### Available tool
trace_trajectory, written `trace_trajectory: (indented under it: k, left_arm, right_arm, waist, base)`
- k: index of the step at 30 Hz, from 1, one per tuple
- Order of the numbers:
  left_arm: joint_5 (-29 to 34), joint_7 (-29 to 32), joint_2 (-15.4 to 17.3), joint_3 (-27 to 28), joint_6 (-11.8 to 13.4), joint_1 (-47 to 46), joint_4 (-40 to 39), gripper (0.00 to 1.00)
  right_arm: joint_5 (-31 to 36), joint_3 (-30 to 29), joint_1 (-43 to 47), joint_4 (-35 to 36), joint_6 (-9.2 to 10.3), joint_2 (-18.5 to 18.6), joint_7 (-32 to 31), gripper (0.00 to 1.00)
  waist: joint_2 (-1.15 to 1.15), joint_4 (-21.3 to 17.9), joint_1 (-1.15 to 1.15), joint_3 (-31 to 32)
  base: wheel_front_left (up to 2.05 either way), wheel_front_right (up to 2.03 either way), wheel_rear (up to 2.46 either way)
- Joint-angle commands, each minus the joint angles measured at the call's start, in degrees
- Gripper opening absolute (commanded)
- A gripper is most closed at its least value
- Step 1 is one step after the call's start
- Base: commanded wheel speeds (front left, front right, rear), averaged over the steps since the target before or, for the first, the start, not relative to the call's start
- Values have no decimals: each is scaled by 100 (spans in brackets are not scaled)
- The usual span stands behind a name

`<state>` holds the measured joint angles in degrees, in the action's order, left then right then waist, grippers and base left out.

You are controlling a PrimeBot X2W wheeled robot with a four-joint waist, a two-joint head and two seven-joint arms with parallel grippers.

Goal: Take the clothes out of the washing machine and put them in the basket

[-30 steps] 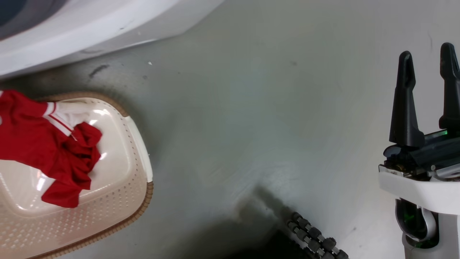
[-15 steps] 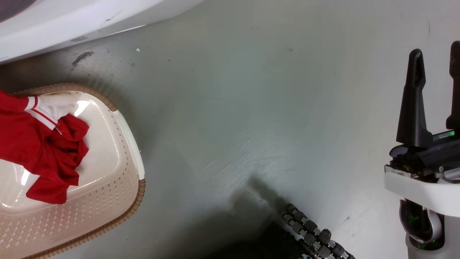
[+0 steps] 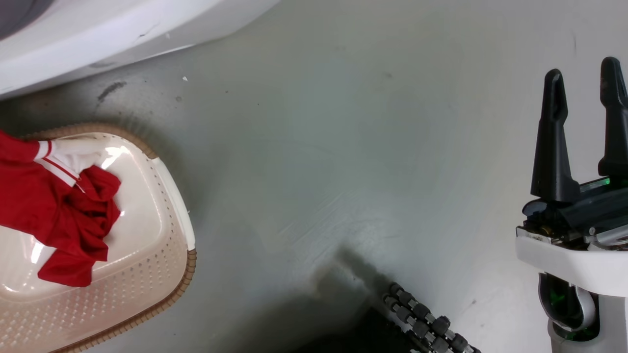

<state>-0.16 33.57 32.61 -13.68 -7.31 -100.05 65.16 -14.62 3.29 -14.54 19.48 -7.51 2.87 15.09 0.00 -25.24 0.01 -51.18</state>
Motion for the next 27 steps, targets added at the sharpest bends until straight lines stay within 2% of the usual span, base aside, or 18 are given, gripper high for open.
trace_trajectory:
  k: [1, 13, 27]
  left_arm:
    - [-33, -123, -2, -8, 5, 103, 8, 0]
    - [-547, -1773, -298, -2, -8, 992, 368, 0]
    - [-1329, -3277, -606, -259, -9, 2553, 388, 0]
  right_arm:
    - [42, -14, -72, -16, 4, 1, 11, 100]
    - [388, -24, 127, -147, 4, 1, 11, 100]
    - [767, 35, 535, -331, 4, 2, 11, 100]
  waist:
    - [0, 22, -1, 86]
    - [0, 360, -1, 1017]
    - [0, 747, -1, 2161]
  base:
    - [0, 0, 0]
    - [0, 0, 0]
    - [0, 0, 0]
